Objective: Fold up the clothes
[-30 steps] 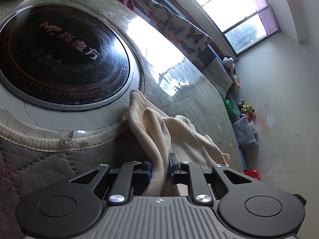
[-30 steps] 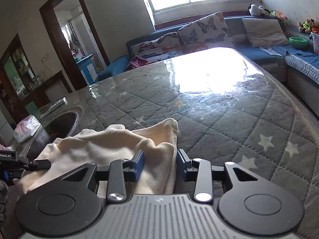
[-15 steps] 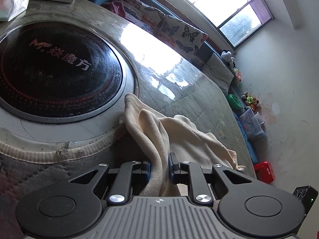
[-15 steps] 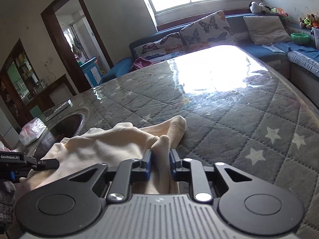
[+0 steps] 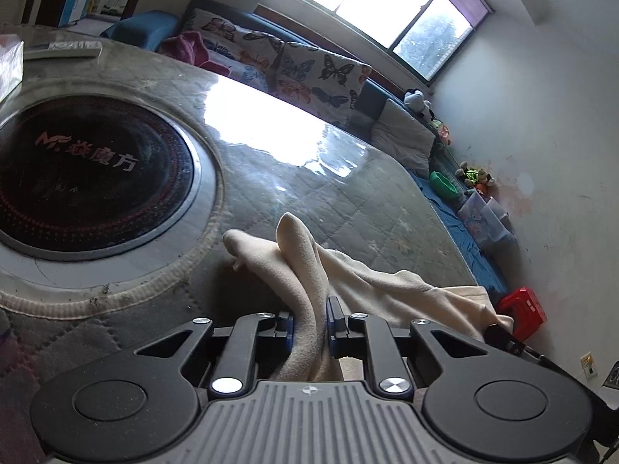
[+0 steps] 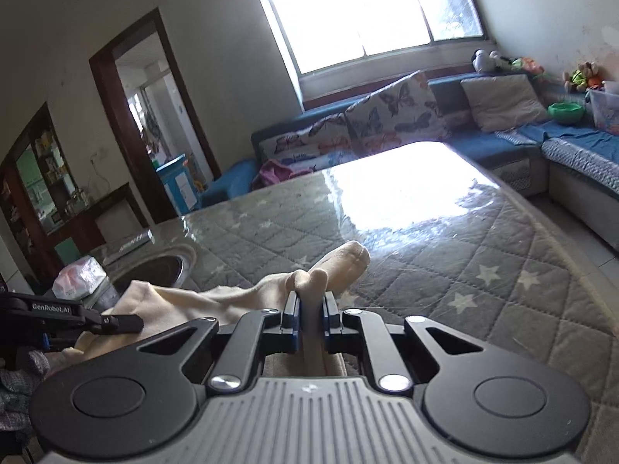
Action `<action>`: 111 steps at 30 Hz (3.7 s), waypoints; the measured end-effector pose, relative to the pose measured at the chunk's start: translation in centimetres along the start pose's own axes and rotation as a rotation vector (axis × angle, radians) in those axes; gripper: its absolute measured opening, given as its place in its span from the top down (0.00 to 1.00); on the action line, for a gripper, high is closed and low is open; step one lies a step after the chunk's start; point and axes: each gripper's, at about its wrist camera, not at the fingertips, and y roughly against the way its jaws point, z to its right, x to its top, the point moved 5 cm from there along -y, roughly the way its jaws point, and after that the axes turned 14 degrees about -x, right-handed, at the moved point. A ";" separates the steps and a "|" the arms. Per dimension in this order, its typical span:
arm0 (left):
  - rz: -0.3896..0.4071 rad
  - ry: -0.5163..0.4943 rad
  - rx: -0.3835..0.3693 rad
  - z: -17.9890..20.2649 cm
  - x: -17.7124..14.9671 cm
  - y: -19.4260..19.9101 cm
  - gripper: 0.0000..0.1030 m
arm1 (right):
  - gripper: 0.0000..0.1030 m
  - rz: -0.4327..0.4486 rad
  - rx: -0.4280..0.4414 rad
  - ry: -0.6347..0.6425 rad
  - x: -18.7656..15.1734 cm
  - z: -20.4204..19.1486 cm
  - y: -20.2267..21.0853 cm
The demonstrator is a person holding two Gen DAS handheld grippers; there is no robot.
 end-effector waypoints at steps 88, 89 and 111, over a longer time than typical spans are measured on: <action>-0.070 -0.393 0.079 12.6 0.5 -10.6 0.84 | 0.91 0.182 -0.150 0.006 6.8 6.0 2.1; -0.071 -0.390 0.079 12.6 0.5 -10.8 0.84 | 0.91 0.180 -0.152 0.011 6.9 6.0 1.9; -0.151 -0.310 0.095 10.4 -0.2 -13.4 0.83 | 0.91 0.065 -0.211 0.045 5.3 8.0 -2.4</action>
